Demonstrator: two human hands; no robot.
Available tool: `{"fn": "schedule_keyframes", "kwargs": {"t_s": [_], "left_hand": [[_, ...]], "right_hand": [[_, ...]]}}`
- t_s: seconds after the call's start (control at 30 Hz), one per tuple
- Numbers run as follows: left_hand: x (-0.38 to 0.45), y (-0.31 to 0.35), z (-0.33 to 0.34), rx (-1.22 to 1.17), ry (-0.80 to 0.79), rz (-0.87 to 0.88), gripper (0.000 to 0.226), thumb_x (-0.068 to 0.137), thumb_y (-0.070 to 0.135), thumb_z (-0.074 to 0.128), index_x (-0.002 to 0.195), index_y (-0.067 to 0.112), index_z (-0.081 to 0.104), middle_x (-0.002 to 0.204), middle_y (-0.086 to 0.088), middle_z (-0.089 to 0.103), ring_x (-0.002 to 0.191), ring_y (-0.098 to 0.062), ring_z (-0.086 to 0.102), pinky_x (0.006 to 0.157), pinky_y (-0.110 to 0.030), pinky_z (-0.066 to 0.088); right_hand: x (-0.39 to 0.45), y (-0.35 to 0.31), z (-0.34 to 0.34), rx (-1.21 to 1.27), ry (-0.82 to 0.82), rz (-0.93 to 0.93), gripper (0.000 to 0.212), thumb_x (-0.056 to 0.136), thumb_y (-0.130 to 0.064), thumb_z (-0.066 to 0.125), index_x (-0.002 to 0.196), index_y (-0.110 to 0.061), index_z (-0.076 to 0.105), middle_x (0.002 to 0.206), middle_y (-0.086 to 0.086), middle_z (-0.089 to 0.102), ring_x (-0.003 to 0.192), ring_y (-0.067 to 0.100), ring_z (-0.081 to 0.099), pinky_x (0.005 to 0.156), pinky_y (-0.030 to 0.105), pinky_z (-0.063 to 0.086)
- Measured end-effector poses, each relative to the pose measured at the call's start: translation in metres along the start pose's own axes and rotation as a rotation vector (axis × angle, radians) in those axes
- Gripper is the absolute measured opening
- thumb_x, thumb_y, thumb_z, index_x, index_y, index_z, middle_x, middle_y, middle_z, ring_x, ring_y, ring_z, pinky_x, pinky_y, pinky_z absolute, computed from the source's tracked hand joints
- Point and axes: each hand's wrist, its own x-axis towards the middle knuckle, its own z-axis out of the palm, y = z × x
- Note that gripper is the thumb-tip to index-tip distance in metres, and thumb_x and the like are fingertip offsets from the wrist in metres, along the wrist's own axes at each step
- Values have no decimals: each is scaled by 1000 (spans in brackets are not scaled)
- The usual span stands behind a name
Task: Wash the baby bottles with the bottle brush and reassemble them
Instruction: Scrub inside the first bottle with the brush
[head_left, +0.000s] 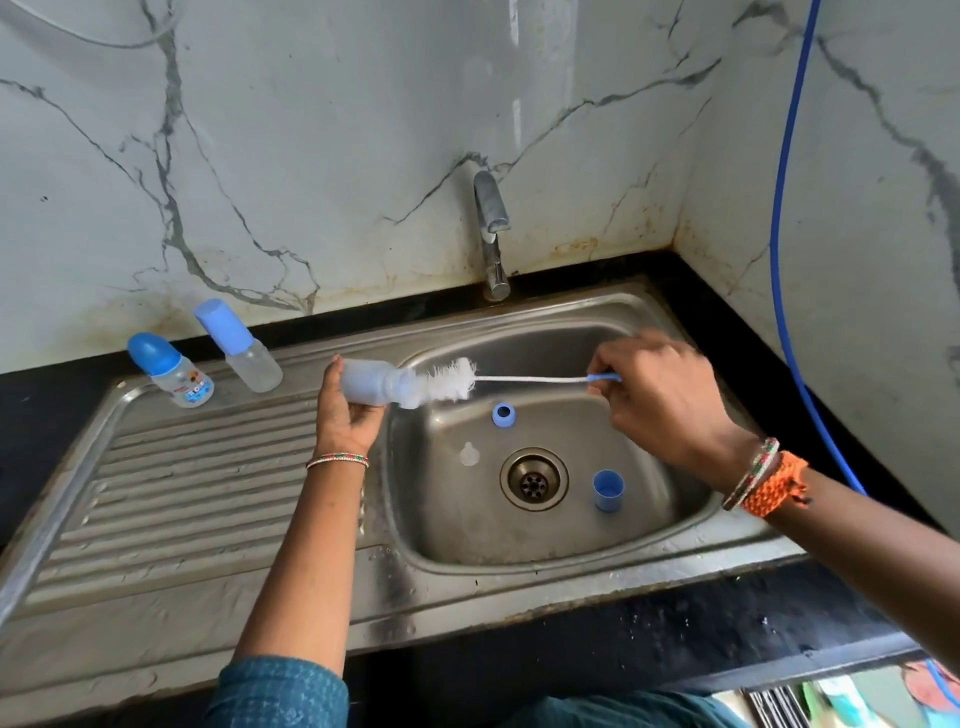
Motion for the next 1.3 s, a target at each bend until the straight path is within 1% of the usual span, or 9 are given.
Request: {"fn": "schedule_keyframes", "kwargs": {"t_s": [0.07, 0.2, 0.4, 0.6, 0.8, 0.9, 1.0, 1.2, 1.3], "left_hand": [[-1, -2, 0, 10, 3, -1, 26, 88, 27, 61, 99, 8, 48, 92, -12, 53, 84, -23, 59, 62, -39, 58], [1, -4, -3, -14, 20, 26, 25, 87, 29, 62, 97, 9, 49, 96, -11, 52, 91, -23, 57, 81, -41, 56], [5, -2, -7, 24, 89, 12, 23, 88, 29, 60, 91, 10, 49, 90, -11, 52, 85, -25, 57, 75, -46, 53], [-1, -2, -2, 14, 94, -13, 27, 88, 32, 60, 94, 8, 48, 91, -13, 53, 84, -25, 58, 66, -43, 57], [-3, 5, 3, -20, 30, 25, 33, 86, 31, 64, 105, 10, 48, 94, -11, 53, 88, -24, 58, 73, -47, 56], [-4, 8, 6, -25, -8, 2, 30, 88, 31, 62, 103, 8, 49, 93, -14, 54, 90, -26, 58, 75, -48, 53], [-6, 5, 9, -27, -7, -11, 33, 87, 33, 62, 105, 8, 50, 93, -14, 56, 91, -27, 59, 68, -49, 54], [-7, 7, 6, 19, -21, 17, 31, 86, 32, 64, 101, 10, 49, 93, -10, 55, 87, -22, 59, 73, -43, 56], [-6, 11, 4, 102, -22, -20, 43, 81, 41, 66, 109, 12, 49, 103, -13, 54, 97, -25, 57, 89, -44, 52]], "right_hand": [[4, -1, -2, 32, 7, 2, 3, 79, -14, 65, 79, -17, 63, 78, -2, 63, 81, 23, 58, 62, 26, 35], [11, 3, -6, 500, -572, 310, 33, 96, -33, 51, 72, -16, 67, 59, -7, 58, 55, 10, 53, 51, 23, 38], [10, -6, -5, 112, -191, 76, 34, 90, -41, 61, 115, -20, 52, 102, -1, 63, 92, 23, 61, 67, 28, 35], [9, -7, 0, -46, 44, -41, 7, 83, -17, 66, 89, -14, 64, 90, 2, 64, 90, 27, 57, 72, 32, 38], [10, -5, -17, 256, -512, 189, 28, 95, -40, 51, 81, -23, 68, 76, -4, 63, 72, 13, 59, 77, 31, 46], [8, 0, -7, -9, -139, 71, 8, 86, -27, 64, 87, -25, 71, 83, -3, 69, 87, 23, 62, 89, 37, 39], [7, -4, -8, 7, 157, -12, 9, 74, -13, 72, 79, -20, 72, 76, -2, 69, 82, 27, 62, 72, 35, 44], [19, 2, -28, 767, -759, 366, 27, 94, -22, 57, 81, -5, 73, 55, 3, 52, 36, 7, 35, 37, 18, 27], [8, 5, -22, 225, -338, 40, 15, 91, -23, 62, 96, -19, 76, 76, -1, 69, 62, 11, 62, 55, 23, 49]]}}
